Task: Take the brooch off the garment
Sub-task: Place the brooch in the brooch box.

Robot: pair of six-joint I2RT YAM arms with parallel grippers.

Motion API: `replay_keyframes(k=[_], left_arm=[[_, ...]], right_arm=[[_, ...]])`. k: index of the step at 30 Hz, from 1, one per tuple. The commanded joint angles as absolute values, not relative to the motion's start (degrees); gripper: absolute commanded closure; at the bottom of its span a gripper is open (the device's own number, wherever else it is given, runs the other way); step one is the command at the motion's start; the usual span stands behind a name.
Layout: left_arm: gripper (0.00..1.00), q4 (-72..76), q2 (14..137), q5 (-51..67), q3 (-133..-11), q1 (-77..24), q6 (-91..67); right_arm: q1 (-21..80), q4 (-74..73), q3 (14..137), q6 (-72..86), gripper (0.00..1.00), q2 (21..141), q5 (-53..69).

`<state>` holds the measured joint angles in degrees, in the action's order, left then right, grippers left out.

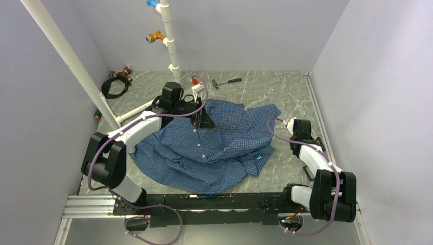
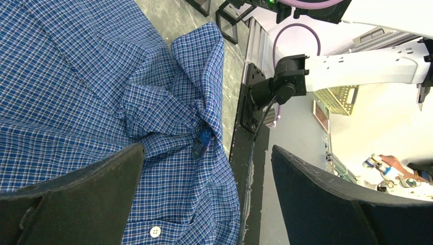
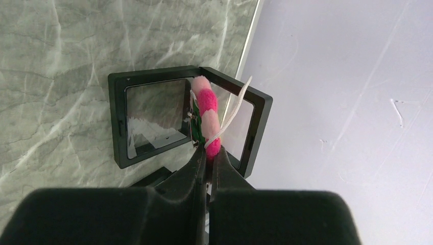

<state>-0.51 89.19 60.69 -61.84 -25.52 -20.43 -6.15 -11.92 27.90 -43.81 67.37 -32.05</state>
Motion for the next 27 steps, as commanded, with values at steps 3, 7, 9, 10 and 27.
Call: replay_keyframes(k=[3,7,9,10,27], left_arm=[[0.01,0.2,90.5,63.0,-64.3,-25.2,-20.5],[0.01,0.4,90.4,63.2,-64.3,-25.2,-20.5],[0.01,0.4,90.4,63.1,-64.3,-25.2,-20.5],[0.01,0.4,90.4,63.1,-64.3,-25.2,-20.5],[0.01,0.1,90.6,63.1,-64.4,-25.2,-19.8]], right_arm=[[-6.4,-6.3,26.1,-46.0,1.0,69.2,-35.6],[-6.4,-6.5,25.7,-45.9,1.0,70.7,-35.3],[-6.4,-7.6,26.1,-45.2,0.98,71.1,-34.5],[-6.4,-8.3,26.5,-44.8,0.95,71.1,-34.0],[-5.3,-18.2,29.1,-44.0,0.49,67.9,-26.7]])
